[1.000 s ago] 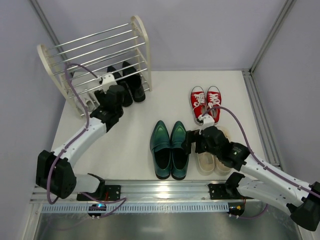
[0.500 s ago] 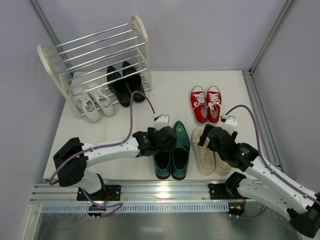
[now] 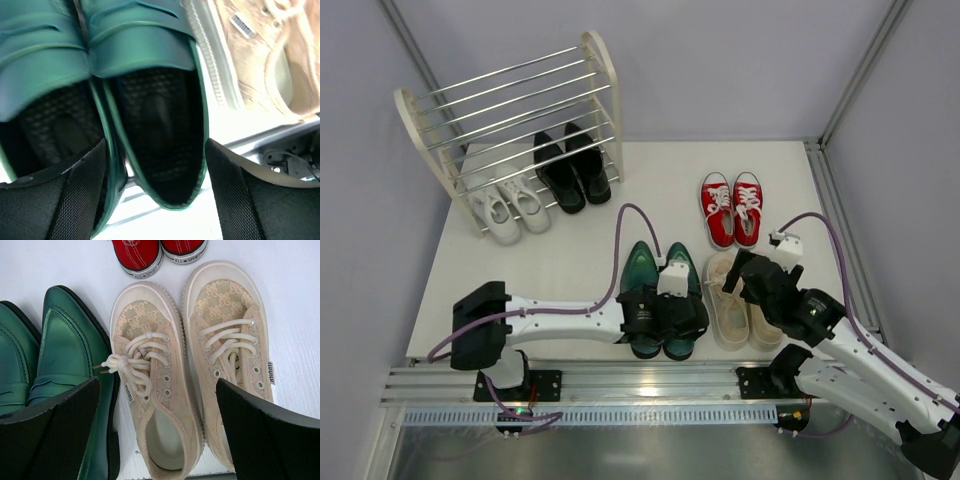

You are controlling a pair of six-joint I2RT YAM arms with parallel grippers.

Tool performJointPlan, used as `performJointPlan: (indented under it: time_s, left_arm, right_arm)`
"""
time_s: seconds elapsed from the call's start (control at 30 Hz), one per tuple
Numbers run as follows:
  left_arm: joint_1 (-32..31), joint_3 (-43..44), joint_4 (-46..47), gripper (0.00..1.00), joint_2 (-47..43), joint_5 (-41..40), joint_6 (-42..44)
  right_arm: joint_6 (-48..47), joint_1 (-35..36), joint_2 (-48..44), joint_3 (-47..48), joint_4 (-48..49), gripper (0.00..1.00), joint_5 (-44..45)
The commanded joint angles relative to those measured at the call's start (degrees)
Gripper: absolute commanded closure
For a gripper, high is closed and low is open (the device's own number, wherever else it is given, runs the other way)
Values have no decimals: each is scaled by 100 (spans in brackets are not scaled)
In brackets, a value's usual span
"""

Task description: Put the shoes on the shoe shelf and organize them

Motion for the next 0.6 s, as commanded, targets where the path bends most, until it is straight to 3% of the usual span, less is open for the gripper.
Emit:
performJointPlan:
  time_s: [0.0,0.1,0.3,0.4,0.43,0.47,0.57]
  left_arm:
    - [-113,383,-263,23,299,-101,-276]
    - [-122,183,-176,25,511,-144,-363]
    - [-87,-257,-123,39,713,-460,-698]
    - [-43,-372,-44,60,792,-470,-716]
    - [-17,-390,-44,83,836,-452,-716]
    - [1,-390,-61,96,863,-444,-716]
    - [10,-311,-341,100,837,-583,-681]
  right_arm:
    - [-67,-18,-72,89,49,3,119]
    - [-110,-9,-125,46,58,3,83]
    - [-233,-9,-257,10,49,2,48]
    - [-251,-18,-275,1,49,2,39]
    - [-260,-9,-275,-7,58,2,4]
    - [-251,-9,-275,-7,76,2,-5]
    - [-260,-9,-283,1,58,2,-40]
